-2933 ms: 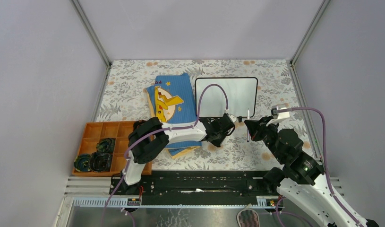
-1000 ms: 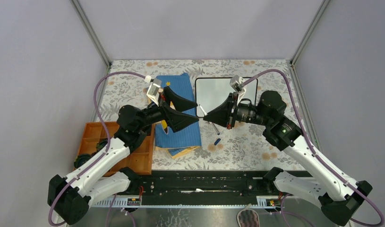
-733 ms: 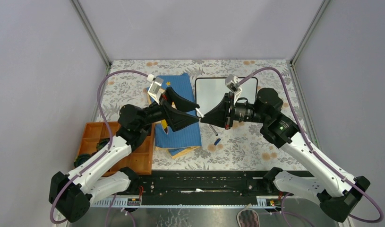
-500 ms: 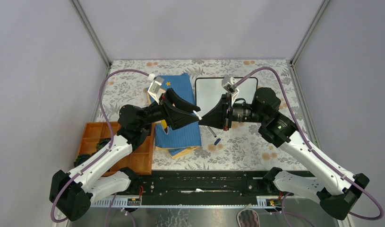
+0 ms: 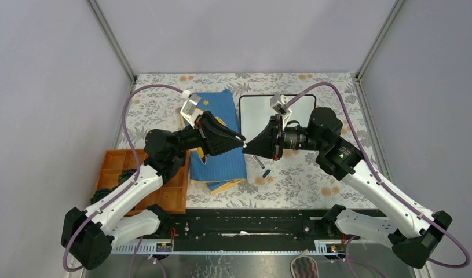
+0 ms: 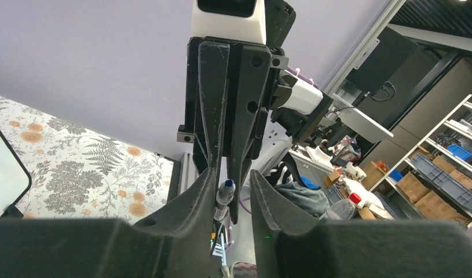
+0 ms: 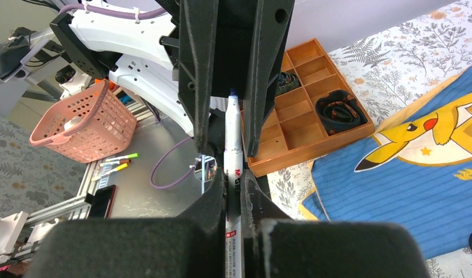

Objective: Write a sentence on the whiteboard
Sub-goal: Adjust the whiteboard marker.

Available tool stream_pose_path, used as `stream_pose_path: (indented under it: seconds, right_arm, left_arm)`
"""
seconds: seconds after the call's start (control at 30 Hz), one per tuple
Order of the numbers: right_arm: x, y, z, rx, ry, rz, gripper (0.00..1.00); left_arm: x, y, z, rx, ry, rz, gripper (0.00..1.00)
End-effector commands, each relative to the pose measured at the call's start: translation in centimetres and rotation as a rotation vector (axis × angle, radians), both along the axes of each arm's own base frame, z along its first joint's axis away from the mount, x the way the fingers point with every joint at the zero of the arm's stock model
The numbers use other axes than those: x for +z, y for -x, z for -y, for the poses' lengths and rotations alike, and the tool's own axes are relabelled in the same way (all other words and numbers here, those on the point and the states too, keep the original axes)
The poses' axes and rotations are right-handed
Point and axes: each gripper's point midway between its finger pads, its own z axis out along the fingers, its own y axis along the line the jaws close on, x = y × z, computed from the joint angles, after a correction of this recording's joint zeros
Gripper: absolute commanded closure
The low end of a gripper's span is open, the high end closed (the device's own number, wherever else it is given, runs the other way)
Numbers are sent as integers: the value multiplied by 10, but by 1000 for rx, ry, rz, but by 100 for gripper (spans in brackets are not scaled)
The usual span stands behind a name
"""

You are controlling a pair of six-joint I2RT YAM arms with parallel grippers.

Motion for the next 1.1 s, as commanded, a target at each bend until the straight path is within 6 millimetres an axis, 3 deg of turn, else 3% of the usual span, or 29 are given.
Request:
stream_pose_path:
  seconds: [0.0,0.2,0.5,0.77,0.93,1.07]
  right_arm:
    - [13,1,-3,10,-35,48,100]
    - [13,-2,-5,2,-33,46,100]
    - [11,-1,-3,-4,-34,43,100]
    - [8,0,-2,-8,-29,35,100]
    - [7,-2,-3,-10,-25,33,100]
    - [5,-3,-3,-10,-22,30,100]
  left_arm:
    - [15,7,-2,-29,27,74,70]
    - [16,10,-1,-40,22,82,81]
    - [16,11,-2,-39,18,72,76]
    - [16,14,0,-53,20,62,79]
    - [15,16,1,-62,14,62,74]
    - [15,17,3,-65,10,65,81]
